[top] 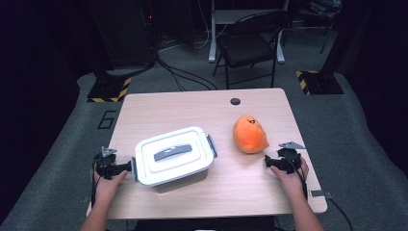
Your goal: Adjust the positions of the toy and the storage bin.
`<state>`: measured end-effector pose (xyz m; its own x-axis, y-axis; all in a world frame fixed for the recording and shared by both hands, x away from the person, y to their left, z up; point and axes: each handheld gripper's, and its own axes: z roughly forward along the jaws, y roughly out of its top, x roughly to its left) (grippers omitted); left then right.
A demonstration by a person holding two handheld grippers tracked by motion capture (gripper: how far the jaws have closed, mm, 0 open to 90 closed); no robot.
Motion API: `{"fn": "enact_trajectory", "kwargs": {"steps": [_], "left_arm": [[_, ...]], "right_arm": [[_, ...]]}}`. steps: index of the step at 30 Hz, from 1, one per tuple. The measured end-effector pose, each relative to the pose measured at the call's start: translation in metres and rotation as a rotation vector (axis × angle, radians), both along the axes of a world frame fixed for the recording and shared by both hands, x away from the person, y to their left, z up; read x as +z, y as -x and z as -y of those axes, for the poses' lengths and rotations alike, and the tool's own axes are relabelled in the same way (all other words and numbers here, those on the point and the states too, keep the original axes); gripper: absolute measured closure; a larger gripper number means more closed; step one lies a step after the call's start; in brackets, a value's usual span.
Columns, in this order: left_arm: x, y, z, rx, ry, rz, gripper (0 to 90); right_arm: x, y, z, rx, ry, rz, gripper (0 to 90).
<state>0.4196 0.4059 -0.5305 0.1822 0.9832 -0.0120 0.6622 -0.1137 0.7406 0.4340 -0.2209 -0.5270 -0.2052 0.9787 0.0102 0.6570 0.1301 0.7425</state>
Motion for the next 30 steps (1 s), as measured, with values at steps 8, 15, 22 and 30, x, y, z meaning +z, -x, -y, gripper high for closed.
{"fn": "enact_trajectory", "kwargs": {"steps": [8, 15, 22, 30], "left_arm": [[0.000, 0.000, 0.000, 0.000, 0.001, 0.000, 11.5], [0.000, 0.000, 0.000, 0.000, 0.001, 0.000, 11.5], [0.000, 0.000, 0.000, 0.001, 0.003, -0.001, 11.5], [0.000, 0.000, 0.000, 0.000, 0.003, -0.001, 11.5]], "right_arm": [[0.001, 0.003, -0.003, 0.020, 0.002, 0.022, 31.7], [0.003, 0.004, -0.004, 0.024, -0.006, 0.015, 38.5], [0.005, 0.005, -0.003, 0.026, -0.015, 0.001, 39.3], [0.014, 0.007, -0.004, 0.038, -0.030, 0.024, 37.4]]}}
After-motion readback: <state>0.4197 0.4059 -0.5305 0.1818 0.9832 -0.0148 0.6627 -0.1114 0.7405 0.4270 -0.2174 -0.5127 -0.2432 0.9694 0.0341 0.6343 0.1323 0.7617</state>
